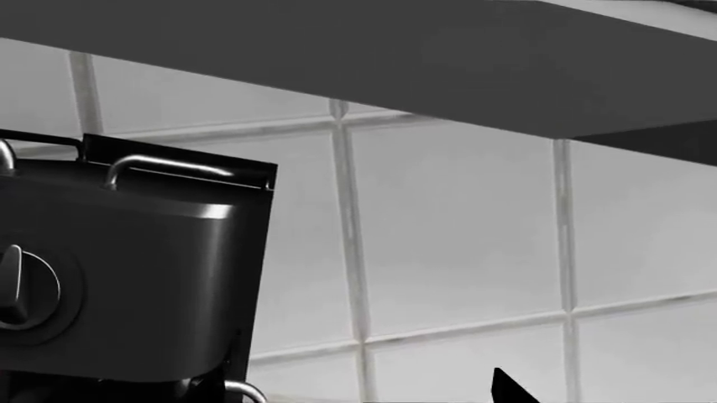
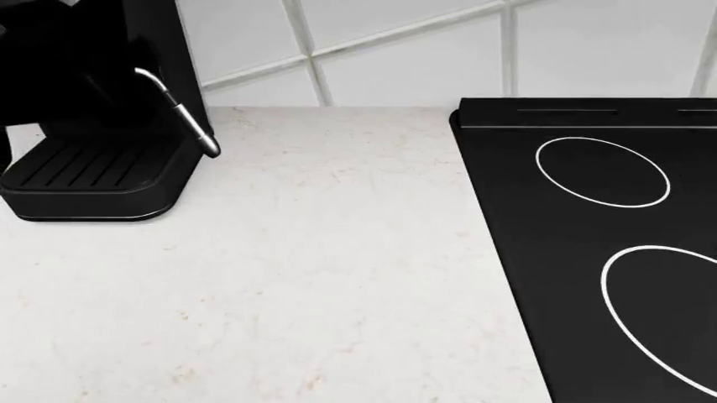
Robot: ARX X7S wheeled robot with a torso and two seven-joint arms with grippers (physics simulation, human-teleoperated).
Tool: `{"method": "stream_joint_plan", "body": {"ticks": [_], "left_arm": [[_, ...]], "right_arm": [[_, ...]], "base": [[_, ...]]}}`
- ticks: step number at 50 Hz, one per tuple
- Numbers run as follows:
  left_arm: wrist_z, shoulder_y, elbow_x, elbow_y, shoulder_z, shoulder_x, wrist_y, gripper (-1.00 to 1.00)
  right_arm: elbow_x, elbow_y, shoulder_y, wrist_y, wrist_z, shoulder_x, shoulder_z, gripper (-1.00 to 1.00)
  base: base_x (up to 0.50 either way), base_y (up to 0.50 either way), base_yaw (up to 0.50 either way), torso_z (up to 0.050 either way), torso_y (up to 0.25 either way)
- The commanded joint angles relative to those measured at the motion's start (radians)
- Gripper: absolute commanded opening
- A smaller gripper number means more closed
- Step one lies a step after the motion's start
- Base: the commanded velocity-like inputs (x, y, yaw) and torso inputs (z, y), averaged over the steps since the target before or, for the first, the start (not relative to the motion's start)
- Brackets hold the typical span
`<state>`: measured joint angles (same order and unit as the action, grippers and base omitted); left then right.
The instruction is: Close the microwave door
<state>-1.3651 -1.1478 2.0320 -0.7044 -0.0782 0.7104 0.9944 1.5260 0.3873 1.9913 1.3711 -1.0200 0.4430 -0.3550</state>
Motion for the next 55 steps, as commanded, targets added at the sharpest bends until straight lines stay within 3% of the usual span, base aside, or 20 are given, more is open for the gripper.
{"method": "stream_joint_plan", "body": {"ticks": [1,39,55], "left_arm": [[0.015,0.015,-0.022,-0.004,0.004,-0.002,0.002,1.00],[0.022,0.028,-0.030,-0.023,0.027,0.008,-0.019,1.00],[0.030,0.033,-0.036,-0.026,0.031,0.013,-0.027,1.00]], "right_arm": [[-0.048,-0.066,0.138,0.002,0.063,-0.012,-0.018,1.00],[-0.477,-0.328,0.337,-0.167,0.452,0.035,-0.215,1.00],[-0.681,-0.504,0.357,-0.253,0.623,-0.008,-0.266,1.00]], "base": [[0.00,0.00,0.00,0.000,0.000],[0.00,0.00,0.00,0.000,0.000],[0.00,0.00,0.00,0.000,0.000]]}}
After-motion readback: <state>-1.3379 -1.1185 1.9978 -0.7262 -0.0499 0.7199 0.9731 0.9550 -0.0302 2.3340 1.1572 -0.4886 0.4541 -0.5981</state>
